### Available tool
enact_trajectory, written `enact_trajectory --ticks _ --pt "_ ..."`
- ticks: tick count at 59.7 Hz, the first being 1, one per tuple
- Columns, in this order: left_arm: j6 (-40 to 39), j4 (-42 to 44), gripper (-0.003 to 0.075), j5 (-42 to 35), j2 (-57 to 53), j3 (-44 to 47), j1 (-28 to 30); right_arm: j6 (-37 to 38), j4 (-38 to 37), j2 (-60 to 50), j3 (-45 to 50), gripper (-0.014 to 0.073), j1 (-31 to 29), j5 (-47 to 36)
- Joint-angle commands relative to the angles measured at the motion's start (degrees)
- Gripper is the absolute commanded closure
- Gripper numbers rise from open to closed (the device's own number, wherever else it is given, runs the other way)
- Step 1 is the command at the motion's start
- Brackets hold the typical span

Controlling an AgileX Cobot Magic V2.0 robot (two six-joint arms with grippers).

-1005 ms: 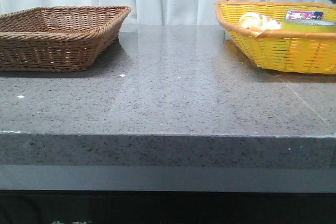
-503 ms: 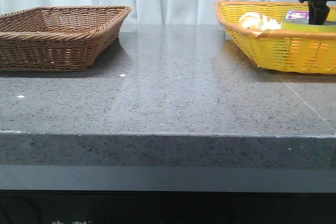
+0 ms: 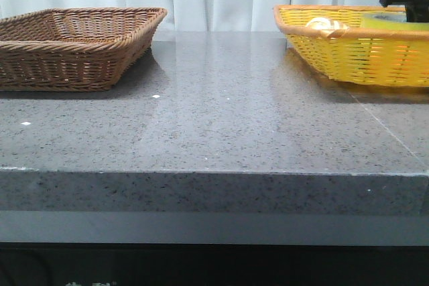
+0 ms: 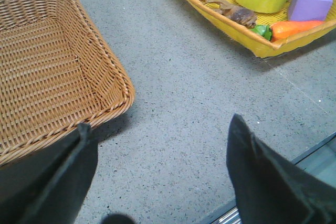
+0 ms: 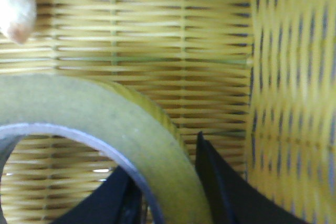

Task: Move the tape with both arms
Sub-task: 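Reach the right gripper into the yellow basket and grasp the tape roll, then lift the tape roll with the right gripper and lower it onto the table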

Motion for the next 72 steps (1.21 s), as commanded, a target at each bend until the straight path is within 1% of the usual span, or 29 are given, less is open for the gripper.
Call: enact_trajectory --ticks 1,12,19,32,40,46,63,72 --pt "0.0 -0.4 0.0208 -3.9 -0.1 -2.1 -0.4 -0.7 0.0 -6.2 -2.6 0.0464 -0.3 -1.5" --pt "0.0 -0.4 0.0208 -3.9 -0.1 -2.1 -0.4 -0.8 0.4 -10.5 -2.6 0.0464 -0.2 -0.4" --pt "0.0 -0.4 0.0208 -3.9 -0.1 -2.1 -0.4 -1.0 2.7 -13.4 -2.6 0.0464 0.2 0.8" --pt "0.0 -0.4 0.0208 -3.9 -0.1 -2.1 -0.4 -3.6 5.5 -18.1 -2.6 0.0464 3.3 4.4" --pt "0.0 -0.4 0.0208 -3.9 -0.1 -2.1 -0.4 -3.7 5.9 -19.8 -2.6 0.0464 7.5 6.7" --pt "0.0 -0.4 0.0208 -3.9 -0.1 -2.1 -0.4 -3.7 5.9 -20.2 -2.6 0.0464 12.4 8.3" --pt "0.0 -0.4 0.0208 -3.9 -0.1 -2.1 -0.4 -3.9 5.8 -19.9 -2.6 0.0464 25.8 8.1" --pt "0.0 -0.4 0.0208 -3.9 -0.1 -2.1 -0.4 -4.2 5.8 -18.1 -2.5 0.0464 30.3 8.3"
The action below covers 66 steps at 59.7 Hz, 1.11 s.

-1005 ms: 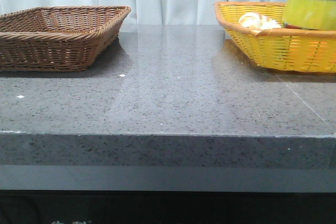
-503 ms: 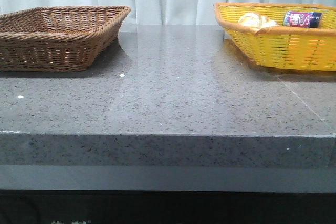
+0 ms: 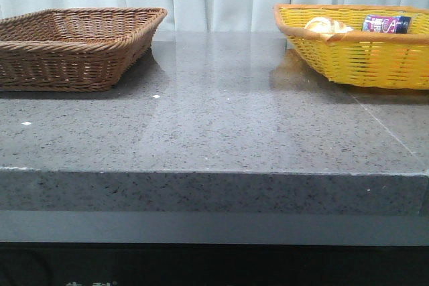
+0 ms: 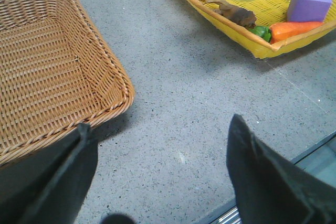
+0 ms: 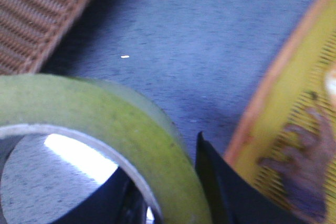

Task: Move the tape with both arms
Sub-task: 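Lift the tape roll with the right gripper and lower it onto the table, then open the right gripper and withdraw it from the tape roll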

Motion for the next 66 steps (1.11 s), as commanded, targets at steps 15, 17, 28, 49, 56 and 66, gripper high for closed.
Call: enact_trajectory --ticks 15,17,28,49,56,66 --pt "0.0 -0.4 0.0208 -3.9 -0.1 -2.1 -0.4 -1.5 -1.1 3.3 -1.8 0.0464 6.0 3.9" --pt "0.0 -0.4 0.0208 -3.9 -0.1 -2.1 -0.4 -1.6 -1.1 4.2 -1.8 0.0464 6.2 3.9" --pt "0.0 -0.4 0.0208 -3.9 -0.1 -2.1 -0.4 -2.2 -2.1 8.5 -1.8 0.0464 6.6 3.7" --pt "0.0 -0.4 0.0208 -3.9 -0.1 -2.1 -0.4 -2.5 -6.6 12.1 -1.8 0.0407 6.6 3.7" --pt "0.0 -0.4 0.0208 -3.9 -0.1 -2.1 -0.4 -2.5 -6.6 11.9 -1.8 0.021 6.6 3.6" --pt "0.0 -0.4 0.0208 -3.9 -0.1 -2.1 -0.4 -2.5 -6.0 9.3 -1.9 0.0149 6.6 3.7"
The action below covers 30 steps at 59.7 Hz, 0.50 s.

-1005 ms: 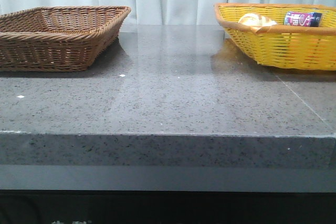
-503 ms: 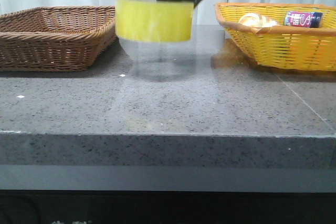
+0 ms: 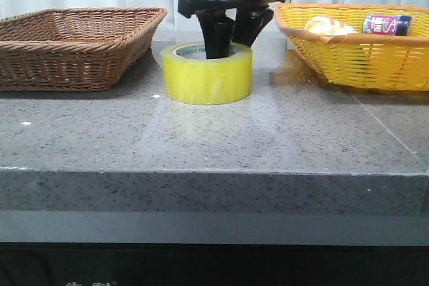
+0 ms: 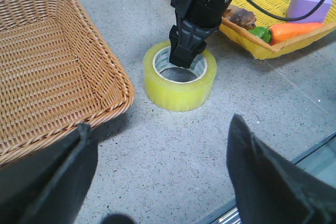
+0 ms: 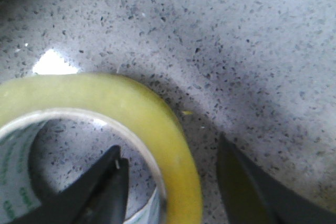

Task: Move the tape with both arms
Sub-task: 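Open the right gripper and withdraw it from the tape roll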

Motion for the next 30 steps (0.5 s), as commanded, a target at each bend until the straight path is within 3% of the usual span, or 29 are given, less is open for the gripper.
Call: enact_trajectory --ticks 1,20,30 --pt "0.0 -0.4 0.0208 -3.9 -0.1 -2.1 -0.4 -0.6 0.5 -6.4 -2.0 0.0149 -0.1 3.9" --pt "0.0 -0.4 0.0208 -3.9 -0.1 -2.1 -0.4 2.5 2.7 -20.3 -0.9 0.0149 -0.3 4.4" --pt "0.0 -0.4 0.0208 -3.9 -0.1 -2.1 -0.4 3.1 5.1 -30.0 7.6 0.0149 -0.3 0.8"
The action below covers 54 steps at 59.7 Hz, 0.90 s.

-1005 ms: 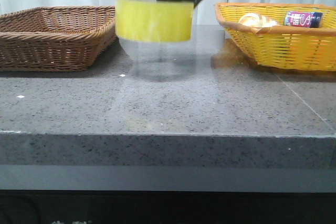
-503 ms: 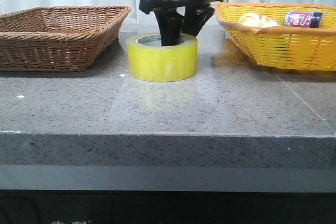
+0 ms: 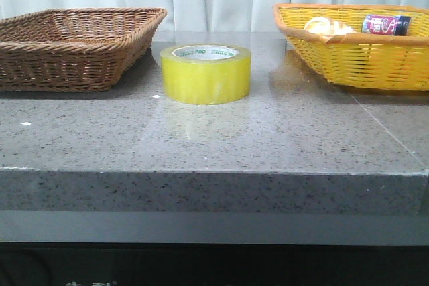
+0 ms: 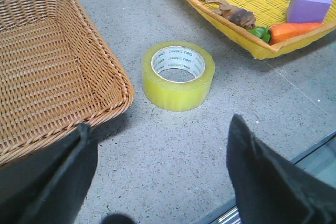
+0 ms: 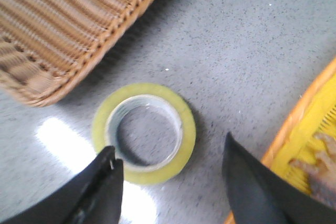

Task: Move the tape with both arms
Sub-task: 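Open the right gripper and withdraw it from the tape roll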

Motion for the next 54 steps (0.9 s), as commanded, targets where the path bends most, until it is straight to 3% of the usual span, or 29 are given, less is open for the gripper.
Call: enact_trajectory --ticks 1,35,54 --pt "0.0 -0.4 0.0208 -3.9 -0.1 -2.1 -0.4 0.3 1.8 -8.1 3.8 0.0149 -0.3 0.2" --pt "0.0 -0.4 0.0208 -4.0 -0.1 -2.1 -0.4 0.3 5.3 -46.1 50.1 0.0149 -0.3 -32.4" --pt "0.0 -0.4 0.0208 -3.8 -0.1 -2.1 -0.4 0.3 4.2 -58.9 67.9 0.0149 -0.3 -38.4"
